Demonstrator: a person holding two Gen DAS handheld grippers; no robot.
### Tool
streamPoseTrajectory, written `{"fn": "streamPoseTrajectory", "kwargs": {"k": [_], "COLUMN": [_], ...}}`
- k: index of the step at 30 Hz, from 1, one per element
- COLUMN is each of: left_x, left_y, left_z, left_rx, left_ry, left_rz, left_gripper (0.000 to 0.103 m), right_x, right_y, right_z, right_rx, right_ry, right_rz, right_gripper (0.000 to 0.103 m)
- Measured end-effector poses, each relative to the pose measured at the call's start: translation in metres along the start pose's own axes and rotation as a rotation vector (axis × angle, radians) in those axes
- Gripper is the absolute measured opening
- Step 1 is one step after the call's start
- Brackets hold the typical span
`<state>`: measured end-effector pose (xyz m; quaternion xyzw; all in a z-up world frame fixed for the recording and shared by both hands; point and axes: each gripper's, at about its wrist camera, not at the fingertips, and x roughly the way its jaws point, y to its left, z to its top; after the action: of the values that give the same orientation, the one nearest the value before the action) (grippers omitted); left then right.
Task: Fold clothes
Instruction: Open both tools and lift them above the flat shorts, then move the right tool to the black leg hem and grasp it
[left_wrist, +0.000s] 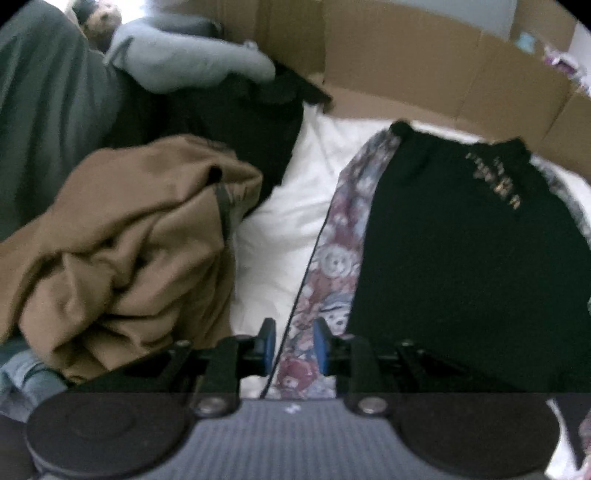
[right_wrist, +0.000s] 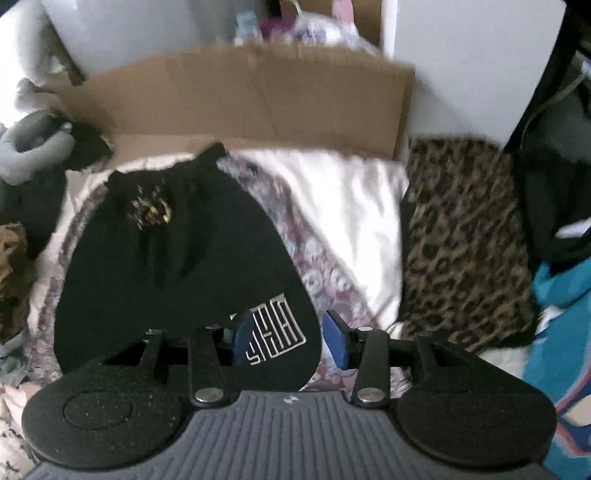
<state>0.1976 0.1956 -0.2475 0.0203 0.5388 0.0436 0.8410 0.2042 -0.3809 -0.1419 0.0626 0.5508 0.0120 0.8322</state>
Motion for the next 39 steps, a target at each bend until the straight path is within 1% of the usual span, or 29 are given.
{"fn": "streamPoseTrajectory", "kwargs": {"k": [3, 5, 8, 9, 11, 14, 15, 16, 18, 20, 24, 28, 31, 34, 39], "left_x": [-0.022, -0.037, -0.054, -0.059, -0.070, -0.086, -0.093, -0.099, -0.104, -0.107, -0.109, -0.102, -0.098, -0.092, -0.078], "left_y": [0.000, 0.000, 0.001, 0.000, -0.002, -0.003, 0.000, 0.002, 0.005, 0.009, 0.022, 0.032, 0.039, 0.043, 0.050], "left_z": [0.002, 0.003, 0.005, 0.006, 0.005, 0.001, -0.003, -0.006, -0.013, -0.019, -0.036, -0.048, -0.056, -0.063, -0.077], "left_rx": [-0.001, 0.002, 0.002, 0.007, 0.027, 0.039, 0.026, 0.014, -0.005, -0.006, -0.052, -0.051, -0.045, -0.032, -0.059], "left_ry": [-0.009, -0.016, -0.024, -0.026, -0.038, -0.088, -0.112, -0.132, -0.139, -0.137, -0.111, -0.080, -0.067, -0.055, -0.034], "left_rz": [-0.022, -0.044, -0.074, -0.084, -0.102, -0.113, -0.121, -0.128, -0.139, -0.133, -0.130, -0.100, -0.085, -0.081, -0.080], "left_gripper": [0.029, 0.035, 0.041, 0.042, 0.045, 0.046, 0.047, 0.050, 0.050, 0.050, 0.050, 0.050, 0.054, 0.054, 0.054], "right_x": [-0.034, -0.051, -0.073, -0.081, -0.098, -0.109, -0.110, -0.108, -0.106, -0.104, -0.099, -0.093, -0.081, -0.070, -0.042], "right_y": [0.003, 0.003, 0.005, 0.006, 0.010, 0.017, 0.020, 0.023, 0.031, 0.038, 0.053, 0.067, 0.079, 0.089, 0.103], "right_z": [0.015, 0.018, 0.020, 0.019, 0.011, -0.002, -0.006, -0.011, -0.020, -0.029, -0.047, -0.066, -0.083, -0.102, -0.132], "right_rx": [-0.013, 0.003, 0.043, 0.049, 0.055, 0.100, 0.112, 0.118, 0.131, 0.144, 0.170, 0.193, 0.190, 0.192, 0.191], "right_ry": [0.015, 0.036, 0.070, 0.072, 0.039, 0.028, 0.024, 0.012, -0.011, -0.035, -0.081, -0.126, -0.137, -0.153, -0.144], "right_rz": [-0.003, -0.015, -0.044, -0.051, -0.056, -0.053, -0.049, -0.039, -0.020, -0.001, 0.038, 0.076, 0.102, 0.125, 0.119], "right_gripper": [0.058, 0.058, 0.058, 0.058, 0.059, 0.059, 0.059, 0.059, 0.059, 0.059, 0.059, 0.059, 0.059, 0.059, 0.059]}}
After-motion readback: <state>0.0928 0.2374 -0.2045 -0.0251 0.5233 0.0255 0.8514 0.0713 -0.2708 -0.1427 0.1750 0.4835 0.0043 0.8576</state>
